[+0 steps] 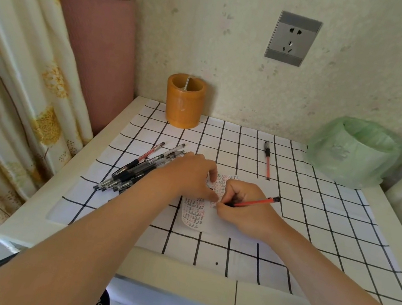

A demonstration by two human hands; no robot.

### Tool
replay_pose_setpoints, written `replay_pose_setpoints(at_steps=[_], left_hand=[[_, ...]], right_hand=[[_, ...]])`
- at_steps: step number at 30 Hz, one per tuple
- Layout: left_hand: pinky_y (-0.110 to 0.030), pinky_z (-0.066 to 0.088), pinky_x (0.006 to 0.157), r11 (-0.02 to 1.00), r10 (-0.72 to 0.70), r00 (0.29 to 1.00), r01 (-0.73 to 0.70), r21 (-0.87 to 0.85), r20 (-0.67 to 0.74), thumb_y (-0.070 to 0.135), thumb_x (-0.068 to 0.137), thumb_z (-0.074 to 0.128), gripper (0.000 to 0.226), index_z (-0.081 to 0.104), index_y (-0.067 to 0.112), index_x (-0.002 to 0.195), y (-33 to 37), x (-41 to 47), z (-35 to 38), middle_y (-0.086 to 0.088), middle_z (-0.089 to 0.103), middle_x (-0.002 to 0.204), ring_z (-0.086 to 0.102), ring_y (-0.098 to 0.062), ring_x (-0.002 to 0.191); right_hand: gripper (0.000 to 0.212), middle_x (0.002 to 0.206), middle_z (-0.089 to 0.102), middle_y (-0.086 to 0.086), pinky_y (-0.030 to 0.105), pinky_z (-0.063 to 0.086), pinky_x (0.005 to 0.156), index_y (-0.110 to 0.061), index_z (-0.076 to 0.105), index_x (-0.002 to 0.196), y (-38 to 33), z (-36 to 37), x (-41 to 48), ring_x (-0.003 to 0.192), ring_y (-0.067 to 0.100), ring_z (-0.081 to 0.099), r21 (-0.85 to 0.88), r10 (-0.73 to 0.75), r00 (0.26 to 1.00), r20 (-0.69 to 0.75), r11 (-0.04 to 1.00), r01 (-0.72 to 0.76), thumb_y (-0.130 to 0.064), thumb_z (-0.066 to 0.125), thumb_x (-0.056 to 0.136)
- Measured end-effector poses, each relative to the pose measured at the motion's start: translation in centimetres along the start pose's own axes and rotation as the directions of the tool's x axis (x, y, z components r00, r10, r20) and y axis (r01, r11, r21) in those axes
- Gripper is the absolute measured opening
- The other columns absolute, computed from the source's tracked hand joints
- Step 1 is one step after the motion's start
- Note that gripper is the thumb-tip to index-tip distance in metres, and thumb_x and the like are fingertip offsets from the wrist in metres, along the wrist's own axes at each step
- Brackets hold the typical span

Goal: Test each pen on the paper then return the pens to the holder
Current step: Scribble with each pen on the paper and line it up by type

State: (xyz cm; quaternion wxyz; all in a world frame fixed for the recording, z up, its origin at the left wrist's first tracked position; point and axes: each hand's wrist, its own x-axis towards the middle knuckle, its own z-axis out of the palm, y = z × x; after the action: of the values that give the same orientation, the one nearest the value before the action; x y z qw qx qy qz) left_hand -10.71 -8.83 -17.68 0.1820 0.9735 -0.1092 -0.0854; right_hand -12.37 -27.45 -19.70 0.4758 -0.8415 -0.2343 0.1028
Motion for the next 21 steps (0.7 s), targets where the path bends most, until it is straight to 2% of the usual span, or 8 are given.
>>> replay_pose_setpoints(at_steps=[10,12,16,21], left_hand=[[-0.036,0.046,0.088,1.000,0.002,1.000,-0.002,-0.002,-0.020,0.057,0.071,0.077,0.044,0.059,0.035,0.104,0.1,-0.3,0.0,0.006,0.054,0.107,0.047,-0.017,0.108],[-0.035,0.046,0.088,1.000,0.005,1.000,-0.005,0.005,-0.022,0.058,0.071,0.078,0.044,0.059,0.034,0.104,0.1,-0.3,0.0,0.006,0.055,0.107,0.046,-0.016,0.106],[-0.035,0.049,0.087,0.999,0.020,1.000,-0.019,-0.040,0.020,0.051,0.076,0.077,0.038,0.062,0.033,0.105,0.2,-0.5,-0.7,0.008,0.055,0.103,0.050,-0.013,0.102],[-0.023,0.046,0.079,0.998,0.026,0.998,-0.022,-0.065,0.051,0.031,0.083,0.076,0.034,0.066,0.026,0.115,-0.5,-1.2,-2.0,0.009,0.058,0.107,0.056,-0.010,0.097]], right_hand=[[0.020,0.059,0.050,-0.004,0.020,0.035,0.050,-0.003,0.050,0.065,-0.2,0.1,0.0,0.053,0.005,0.042,-0.022,-0.013,1.000,-0.001,1.000,0.013,0.004,0.068,0.071],[0.019,0.060,0.050,-0.001,0.022,0.033,0.048,-0.002,0.050,0.066,-0.2,-0.1,0.0,0.052,0.008,0.042,0.043,0.023,0.999,-0.041,0.999,-0.022,0.005,0.066,0.074],[0.019,0.057,0.049,0.008,0.027,0.029,0.047,-0.005,0.050,0.073,-0.1,-0.9,0.1,0.052,0.018,0.040,0.326,0.167,0.977,-0.131,0.938,-0.116,0.005,0.062,0.083],[0.015,0.061,0.055,0.007,0.026,0.036,0.046,-0.009,0.066,0.087,-0.3,-1.0,0.2,0.054,0.018,0.048,0.398,0.162,0.975,-0.154,0.913,-0.088,0.005,0.062,0.089]])
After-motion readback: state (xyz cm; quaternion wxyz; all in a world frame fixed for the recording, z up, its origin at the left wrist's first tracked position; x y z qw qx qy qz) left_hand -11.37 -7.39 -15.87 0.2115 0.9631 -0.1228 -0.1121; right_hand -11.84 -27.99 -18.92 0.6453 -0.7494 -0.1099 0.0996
